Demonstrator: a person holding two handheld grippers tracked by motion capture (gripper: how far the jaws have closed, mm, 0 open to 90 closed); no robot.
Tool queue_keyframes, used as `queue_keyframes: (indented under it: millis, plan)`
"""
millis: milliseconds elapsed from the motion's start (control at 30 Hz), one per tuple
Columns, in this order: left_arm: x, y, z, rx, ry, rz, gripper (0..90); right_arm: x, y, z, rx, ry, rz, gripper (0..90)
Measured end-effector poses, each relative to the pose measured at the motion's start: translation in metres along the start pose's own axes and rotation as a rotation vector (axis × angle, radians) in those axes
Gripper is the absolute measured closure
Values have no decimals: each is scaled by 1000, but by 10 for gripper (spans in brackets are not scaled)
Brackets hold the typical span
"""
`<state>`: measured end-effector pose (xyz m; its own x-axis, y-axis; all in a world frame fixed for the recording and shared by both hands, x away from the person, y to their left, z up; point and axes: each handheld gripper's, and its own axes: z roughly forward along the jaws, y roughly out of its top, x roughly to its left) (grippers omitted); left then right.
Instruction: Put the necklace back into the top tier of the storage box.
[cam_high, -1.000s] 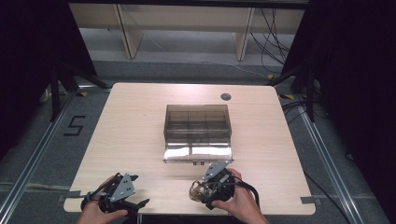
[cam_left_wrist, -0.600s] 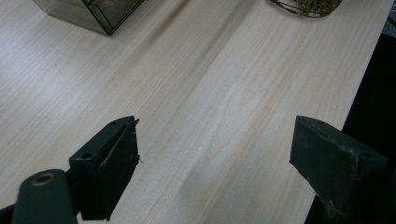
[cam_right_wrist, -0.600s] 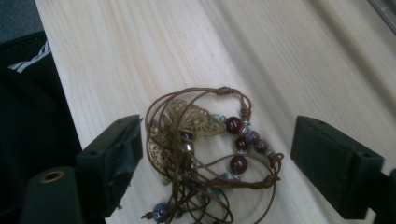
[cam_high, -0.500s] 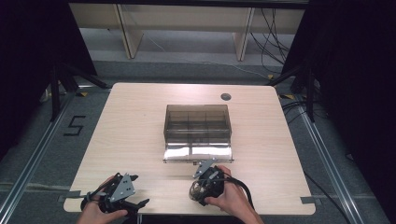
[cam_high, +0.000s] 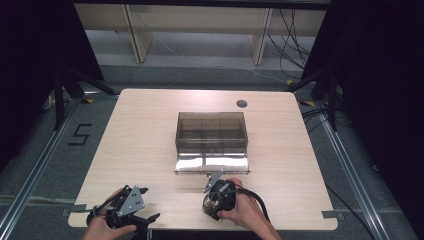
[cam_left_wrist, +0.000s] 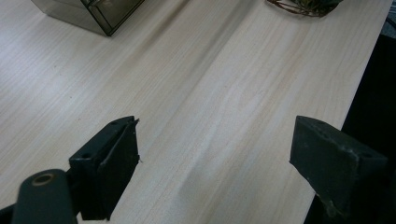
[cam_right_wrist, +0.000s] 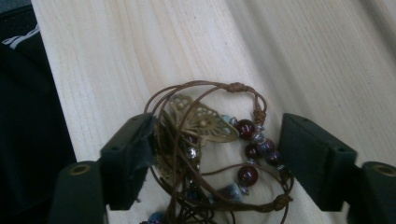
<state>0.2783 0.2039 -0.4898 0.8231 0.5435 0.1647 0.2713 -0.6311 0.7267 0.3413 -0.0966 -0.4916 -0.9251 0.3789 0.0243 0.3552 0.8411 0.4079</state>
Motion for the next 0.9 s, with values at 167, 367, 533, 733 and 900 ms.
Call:
queue_keyframes:
  millis: [167,367,533,733,900]
  plan:
    - [0,1,-1,10,-7,-6,151,5,3,-4,-2,23,-54,557]
    - [0,1,-1,9,-3,-4,151,6,3,-6,34,55,-76,730]
    - [0,1,-1,8,-1,-6,151,8,4,-11,60,58,-90,798]
    - [0,1,-1,9,-4,-5,151,11,10,-31,51,37,-86,799]
    - [1,0,-1,17,4,4,151,7,14,-48,26,42,-119,799]
